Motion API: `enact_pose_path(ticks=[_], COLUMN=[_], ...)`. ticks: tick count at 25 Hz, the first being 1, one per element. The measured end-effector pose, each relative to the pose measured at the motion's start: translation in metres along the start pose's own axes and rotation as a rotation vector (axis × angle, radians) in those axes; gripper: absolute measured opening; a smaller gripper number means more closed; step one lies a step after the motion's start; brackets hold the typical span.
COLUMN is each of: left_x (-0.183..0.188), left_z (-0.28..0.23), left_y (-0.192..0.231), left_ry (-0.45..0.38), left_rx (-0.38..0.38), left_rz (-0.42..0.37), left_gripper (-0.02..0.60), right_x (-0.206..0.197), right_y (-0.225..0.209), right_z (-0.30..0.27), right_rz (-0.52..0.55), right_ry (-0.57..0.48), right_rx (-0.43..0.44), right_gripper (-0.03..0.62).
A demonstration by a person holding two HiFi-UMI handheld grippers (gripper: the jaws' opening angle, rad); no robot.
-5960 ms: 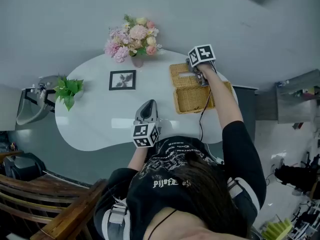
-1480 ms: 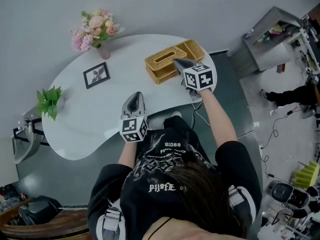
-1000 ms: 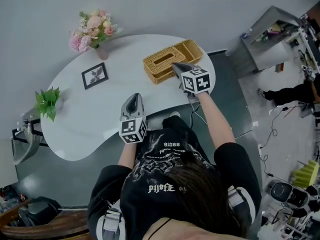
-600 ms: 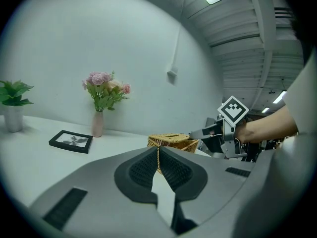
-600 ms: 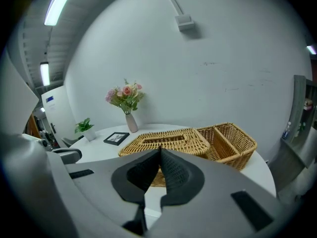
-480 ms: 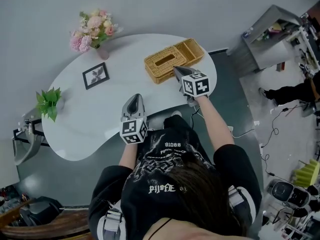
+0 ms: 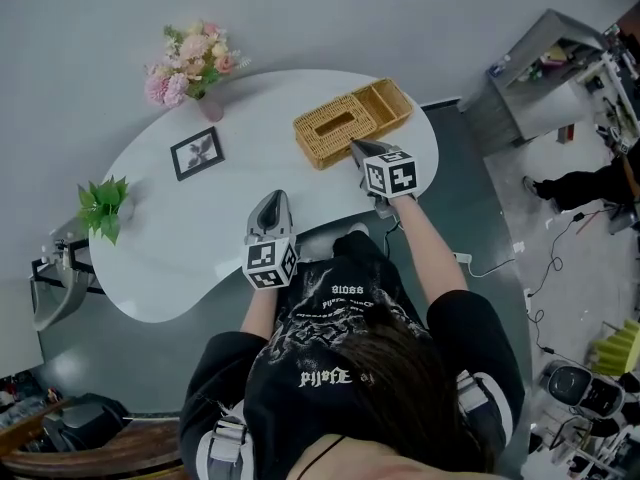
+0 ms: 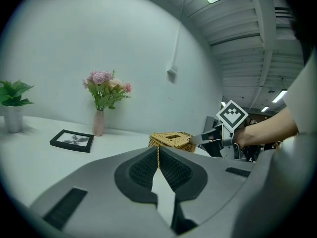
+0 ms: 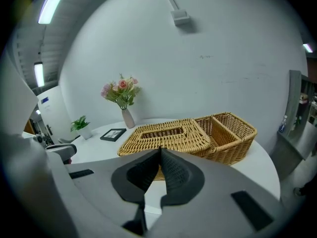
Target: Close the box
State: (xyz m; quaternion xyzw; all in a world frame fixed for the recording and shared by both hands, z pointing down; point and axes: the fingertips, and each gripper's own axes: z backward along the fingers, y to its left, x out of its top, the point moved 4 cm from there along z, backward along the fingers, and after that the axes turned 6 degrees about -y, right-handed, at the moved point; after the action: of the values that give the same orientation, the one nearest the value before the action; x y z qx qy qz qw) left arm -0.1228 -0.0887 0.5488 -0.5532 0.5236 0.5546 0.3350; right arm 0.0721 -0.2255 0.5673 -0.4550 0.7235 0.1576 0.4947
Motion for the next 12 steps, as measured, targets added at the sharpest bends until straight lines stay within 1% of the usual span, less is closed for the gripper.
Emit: enact_pose_path(ticks=[8,12], left_x=[0.001,0.002], left_z=[0.002,0.003], left_y=[0.001,0.002], left_ry=[-0.002,-0.006], left_rx=[-0.004,0.001], left_rz=[-0.014,-0.015], left_gripper=[0.028,0.028], right_x=[-0.014,-0.014], right_y=[-0.001,-0.002], right_z=[-0.003,-0.001], right_rz=[-0.019,-0.050], right_ry=[0.009,-0.010], right_rx=[-0.022,-0.033], right_gripper=[0.035,0.037])
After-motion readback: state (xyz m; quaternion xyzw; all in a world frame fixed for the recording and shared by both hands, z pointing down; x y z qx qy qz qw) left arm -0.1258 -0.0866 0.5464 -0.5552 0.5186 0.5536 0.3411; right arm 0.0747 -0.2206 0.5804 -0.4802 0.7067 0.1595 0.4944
